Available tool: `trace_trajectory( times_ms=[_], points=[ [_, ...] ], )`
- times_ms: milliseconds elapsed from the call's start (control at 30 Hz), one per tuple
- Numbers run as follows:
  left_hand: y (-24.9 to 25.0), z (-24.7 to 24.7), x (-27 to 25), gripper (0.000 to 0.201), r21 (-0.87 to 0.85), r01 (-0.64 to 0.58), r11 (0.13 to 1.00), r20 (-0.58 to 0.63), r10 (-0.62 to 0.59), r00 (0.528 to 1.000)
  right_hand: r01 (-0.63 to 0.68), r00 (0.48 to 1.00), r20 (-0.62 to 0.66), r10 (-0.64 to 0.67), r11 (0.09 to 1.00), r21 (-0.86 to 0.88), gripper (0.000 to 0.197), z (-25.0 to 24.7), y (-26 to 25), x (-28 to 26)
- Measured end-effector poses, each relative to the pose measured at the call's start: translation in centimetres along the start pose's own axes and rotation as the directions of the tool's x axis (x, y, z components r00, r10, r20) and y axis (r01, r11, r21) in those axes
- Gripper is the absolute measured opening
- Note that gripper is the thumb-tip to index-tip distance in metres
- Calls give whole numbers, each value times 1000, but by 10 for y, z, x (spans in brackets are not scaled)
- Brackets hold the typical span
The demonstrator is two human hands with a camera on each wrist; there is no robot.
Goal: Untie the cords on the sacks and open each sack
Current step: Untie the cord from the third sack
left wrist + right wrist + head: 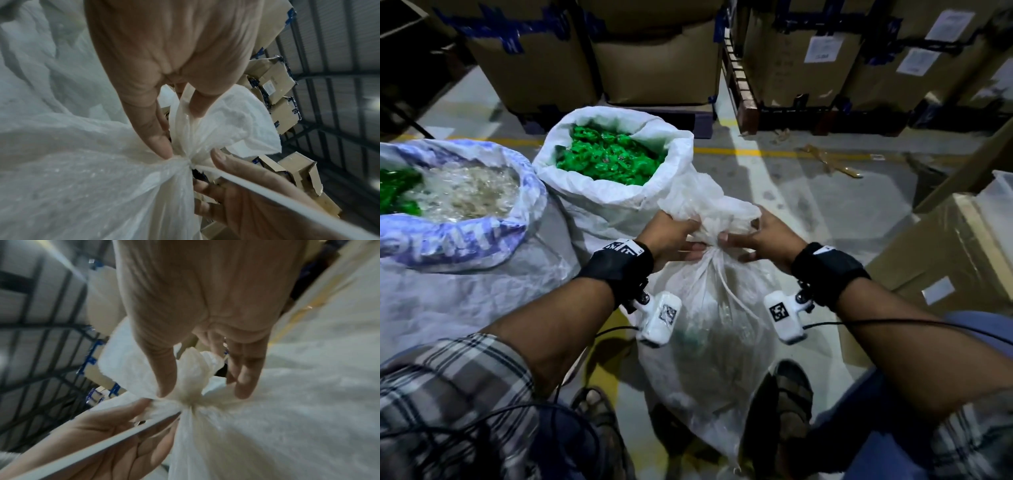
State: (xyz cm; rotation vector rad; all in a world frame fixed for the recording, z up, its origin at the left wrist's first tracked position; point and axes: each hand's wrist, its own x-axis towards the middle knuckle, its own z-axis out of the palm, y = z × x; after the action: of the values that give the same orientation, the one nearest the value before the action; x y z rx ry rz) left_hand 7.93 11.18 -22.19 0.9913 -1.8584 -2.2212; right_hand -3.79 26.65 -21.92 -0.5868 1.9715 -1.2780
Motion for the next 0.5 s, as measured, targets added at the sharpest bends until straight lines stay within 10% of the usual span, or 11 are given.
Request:
trace_trajectory(
  times_ms=[233, 500],
  points=[
    [18, 10, 0, 25, -145, -258, 955, 48, 267, 963, 183, 954, -247, -168, 982, 41, 21, -5, -16, 2],
    [62, 20, 2, 25, 88, -254, 963, 124, 242, 962, 242, 862, -465, -200, 970, 32, 36, -21, -34, -4]
  ],
)
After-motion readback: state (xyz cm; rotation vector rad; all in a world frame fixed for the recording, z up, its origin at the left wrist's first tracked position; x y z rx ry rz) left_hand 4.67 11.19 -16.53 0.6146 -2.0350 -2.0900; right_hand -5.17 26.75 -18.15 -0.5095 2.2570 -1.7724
